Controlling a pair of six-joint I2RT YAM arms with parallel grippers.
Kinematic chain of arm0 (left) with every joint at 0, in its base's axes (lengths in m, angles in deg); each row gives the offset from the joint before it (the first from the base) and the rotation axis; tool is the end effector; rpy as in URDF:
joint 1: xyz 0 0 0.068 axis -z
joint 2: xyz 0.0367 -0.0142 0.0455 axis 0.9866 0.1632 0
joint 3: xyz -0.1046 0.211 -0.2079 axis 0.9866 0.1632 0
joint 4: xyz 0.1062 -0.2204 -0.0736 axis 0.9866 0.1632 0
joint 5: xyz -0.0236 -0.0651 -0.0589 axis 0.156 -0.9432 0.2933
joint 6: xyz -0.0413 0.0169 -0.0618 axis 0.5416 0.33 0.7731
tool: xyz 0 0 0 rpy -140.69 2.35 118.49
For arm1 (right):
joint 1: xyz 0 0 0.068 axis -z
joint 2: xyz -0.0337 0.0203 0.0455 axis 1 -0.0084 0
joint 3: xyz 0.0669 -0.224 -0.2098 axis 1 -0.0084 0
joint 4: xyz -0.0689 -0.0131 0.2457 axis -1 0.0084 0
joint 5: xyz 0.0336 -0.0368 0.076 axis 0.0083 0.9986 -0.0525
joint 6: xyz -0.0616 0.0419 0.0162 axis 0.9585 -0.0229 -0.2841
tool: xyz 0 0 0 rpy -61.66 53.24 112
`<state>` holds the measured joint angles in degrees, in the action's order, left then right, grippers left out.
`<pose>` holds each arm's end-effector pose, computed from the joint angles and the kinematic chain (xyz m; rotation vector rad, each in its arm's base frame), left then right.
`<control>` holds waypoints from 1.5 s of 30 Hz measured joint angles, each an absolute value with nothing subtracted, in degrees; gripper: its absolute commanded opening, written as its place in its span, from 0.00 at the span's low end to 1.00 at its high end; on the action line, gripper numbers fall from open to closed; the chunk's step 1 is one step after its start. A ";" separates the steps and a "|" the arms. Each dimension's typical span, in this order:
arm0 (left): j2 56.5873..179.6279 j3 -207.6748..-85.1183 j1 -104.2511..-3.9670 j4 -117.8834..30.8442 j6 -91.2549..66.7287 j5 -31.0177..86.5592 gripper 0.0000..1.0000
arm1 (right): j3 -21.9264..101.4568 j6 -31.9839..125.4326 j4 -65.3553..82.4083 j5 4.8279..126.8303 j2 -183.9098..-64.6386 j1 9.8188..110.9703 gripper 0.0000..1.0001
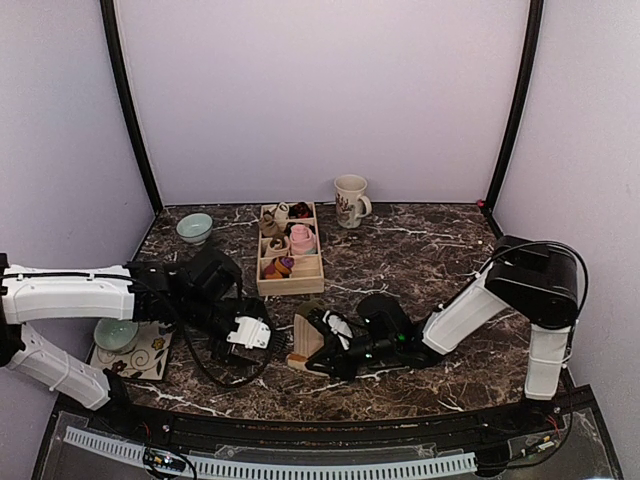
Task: Roll the socks
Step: Pick up the sock from the center of the board.
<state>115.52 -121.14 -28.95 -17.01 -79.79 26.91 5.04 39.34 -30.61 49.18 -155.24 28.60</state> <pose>0.1522 -0.2089 0.2500 2.0101 1.3840 -0.1616 0.1619 0.3458 0.1196 -1.1724 2.0242 1.1717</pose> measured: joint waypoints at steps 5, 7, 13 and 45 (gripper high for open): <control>123.87 -120.92 -22.68 -22.74 -80.57 28.07 0.65 | 5.15 35.28 -32.23 45.15 -156.58 30.23 0.01; 126.91 -120.92 -21.10 -25.71 -80.94 28.83 0.65 | 5.17 33.97 -33.06 43.82 -157.25 30.74 0.01; 131.63 -121.65 -18.11 -30.59 -82.45 30.12 0.49 | 5.12 30.77 -34.85 41.24 -158.46 31.87 0.00; 148.08 -138.04 -26.68 -22.08 -69.23 20.04 0.00 | -7.40 27.65 -32.21 61.09 -142.81 33.45 0.99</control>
